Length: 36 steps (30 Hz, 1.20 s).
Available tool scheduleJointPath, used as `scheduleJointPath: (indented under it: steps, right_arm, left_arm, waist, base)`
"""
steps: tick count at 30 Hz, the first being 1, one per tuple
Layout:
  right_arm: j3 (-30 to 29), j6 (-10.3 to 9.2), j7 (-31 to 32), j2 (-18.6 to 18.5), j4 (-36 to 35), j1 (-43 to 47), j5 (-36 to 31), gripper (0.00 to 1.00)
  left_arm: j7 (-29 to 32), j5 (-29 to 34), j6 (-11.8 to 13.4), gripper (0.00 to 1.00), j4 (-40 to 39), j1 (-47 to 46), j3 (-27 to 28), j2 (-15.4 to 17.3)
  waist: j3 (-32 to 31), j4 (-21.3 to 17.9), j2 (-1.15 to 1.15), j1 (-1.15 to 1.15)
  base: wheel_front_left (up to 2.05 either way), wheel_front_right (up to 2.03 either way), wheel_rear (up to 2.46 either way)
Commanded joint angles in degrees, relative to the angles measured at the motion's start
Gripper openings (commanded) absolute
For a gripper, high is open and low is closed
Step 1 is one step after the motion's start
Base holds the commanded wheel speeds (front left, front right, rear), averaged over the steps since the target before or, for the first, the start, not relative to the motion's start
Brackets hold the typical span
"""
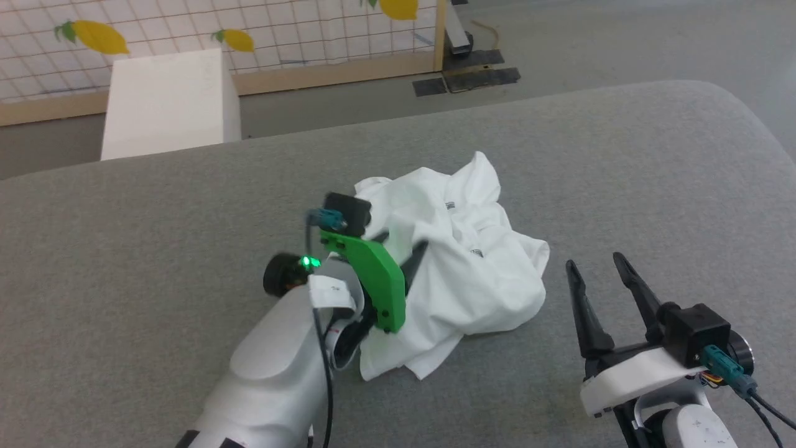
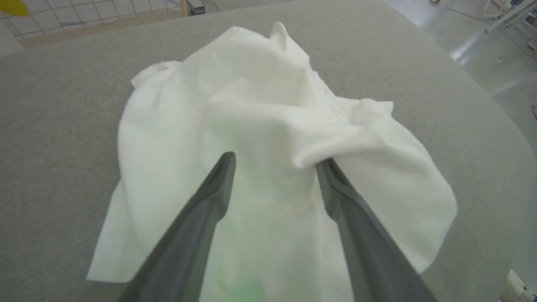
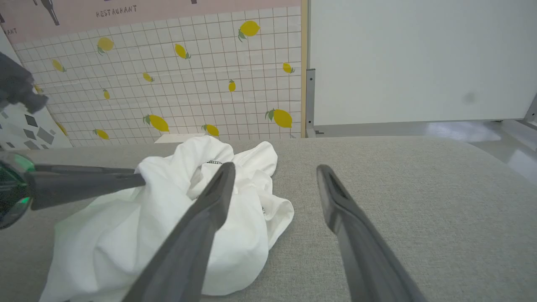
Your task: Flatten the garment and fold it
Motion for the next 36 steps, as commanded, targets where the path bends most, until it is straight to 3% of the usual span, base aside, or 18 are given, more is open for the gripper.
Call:
scheduleJointPath:
  steps: [1,7,11,15,20,27,36]
  right_arm:
    - [-0.3,-0.09,-0.1,0.0,-0.2,-0.2,0.0,1.00]
    - [-1.3,-0.09,0.0,0.0,-1.3,0.2,-0.2,1.00]
    - [-1.7,-0.09,0.4,0.0,-2.1,0.6,-0.5,1.00]
    - [-2.0,-0.09,0.9,0.0,-2.8,1.0,-0.7,1.00]
    - [-2.3,-0.09,1.6,0.0,-3.1,1.2,-0.9,1.00]
    - [-4.0,-0.09,5.2,0.0,-2.5,0.7,0.0,1.00]
    - [-12.7,-0.09,20.9,0.0,3.9,-8.1,-0.2,1.00]
  left_arm:
    - [-4.0,0.6,0.5,1.00,-1.9,0.9,0.9,1.0]
    - [-21.9,4.8,5.3,1.00,-10.3,4.9,5.4,6.0]
    - [-24.6,7.7,8.2,1.00,-16.2,9.8,9.3,9.7]
    - [-24.7,10.5,10.1,1.00,-24.2,16.2,15.5,10.9]
    - [-24.8,13.8,9.2,1.00,-29.5,24.2,21.9,10.0]
    - [-24.8,17.5,6.7,1.00,-33.2,31.1,27.8,6.2]
    - [-24.8,21.0,3.3,1.00,-33.7,31.2,31.3,2.2]
  waist:
    - [-0.6,2.2,0.00,0.00]
    - [-1.8,5.6,0.00,0.00]
    - [-2.2,7.2,0.00,0.00]
    - [-2.1,8.2,0.00,0.00]
    - [-2.1,9.3,0.00,0.00]
    - [-1.7,10.4,0.00,0.00]
    - [0.5,11.8,0.00,0.00]
  base:
    - [0.00,0.00,0.00]
    - [0.00,0.00,0.00]
    - [0.00,0.00,0.00]
    - [0.00,0.00,0.00]
    - [0.00,0.00,0.00]
    - [0.00,0.00,0.00]
    - [0.00,0.00,0.00]
